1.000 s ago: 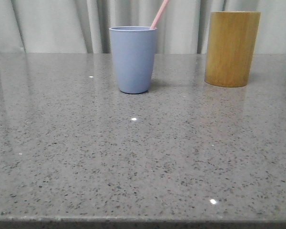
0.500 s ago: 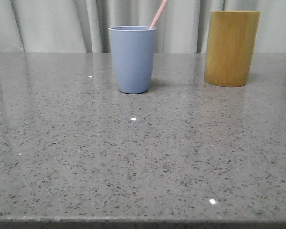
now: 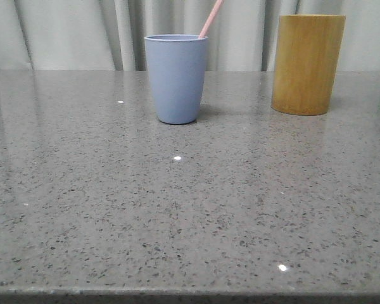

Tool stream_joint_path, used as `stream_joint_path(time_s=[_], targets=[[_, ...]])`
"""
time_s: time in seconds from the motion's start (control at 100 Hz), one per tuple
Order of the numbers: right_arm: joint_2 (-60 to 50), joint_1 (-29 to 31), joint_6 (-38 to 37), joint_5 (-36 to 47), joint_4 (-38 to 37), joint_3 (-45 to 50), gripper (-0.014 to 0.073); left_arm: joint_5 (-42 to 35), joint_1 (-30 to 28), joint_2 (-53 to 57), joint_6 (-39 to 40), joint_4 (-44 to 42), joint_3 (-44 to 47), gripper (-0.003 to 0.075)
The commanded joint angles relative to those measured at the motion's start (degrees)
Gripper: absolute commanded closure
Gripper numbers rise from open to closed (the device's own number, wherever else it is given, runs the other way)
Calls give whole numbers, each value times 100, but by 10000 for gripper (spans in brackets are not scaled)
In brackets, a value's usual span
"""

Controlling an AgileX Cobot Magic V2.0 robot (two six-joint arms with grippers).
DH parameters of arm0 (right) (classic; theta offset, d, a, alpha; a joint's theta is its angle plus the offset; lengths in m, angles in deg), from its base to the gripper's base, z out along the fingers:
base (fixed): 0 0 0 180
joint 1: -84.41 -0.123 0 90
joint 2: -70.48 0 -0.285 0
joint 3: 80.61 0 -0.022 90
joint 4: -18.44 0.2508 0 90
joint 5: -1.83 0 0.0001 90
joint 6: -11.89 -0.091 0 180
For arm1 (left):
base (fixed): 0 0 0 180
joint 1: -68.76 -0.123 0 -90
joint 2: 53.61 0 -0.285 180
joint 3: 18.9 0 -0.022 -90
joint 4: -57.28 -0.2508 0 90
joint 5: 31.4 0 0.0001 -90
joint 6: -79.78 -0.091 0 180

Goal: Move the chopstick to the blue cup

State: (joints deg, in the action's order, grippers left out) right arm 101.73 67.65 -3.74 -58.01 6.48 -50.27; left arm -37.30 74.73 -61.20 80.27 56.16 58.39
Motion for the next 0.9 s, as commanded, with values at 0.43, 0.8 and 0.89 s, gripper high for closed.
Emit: stream_joint_path(time_s=[0.43, 0.8, 0.89], targets=[[-210, 31, 131, 644, -299, -74, 715, -495, 4, 194, 45, -4, 54, 739], [-1483, 944, 1452, 3405, 896, 1878, 715, -495, 4, 194, 45, -4, 54, 739], [-1784, 1234, 1773, 3871, 1323, 2480, 715, -495, 4, 194, 45, -4, 54, 739]])
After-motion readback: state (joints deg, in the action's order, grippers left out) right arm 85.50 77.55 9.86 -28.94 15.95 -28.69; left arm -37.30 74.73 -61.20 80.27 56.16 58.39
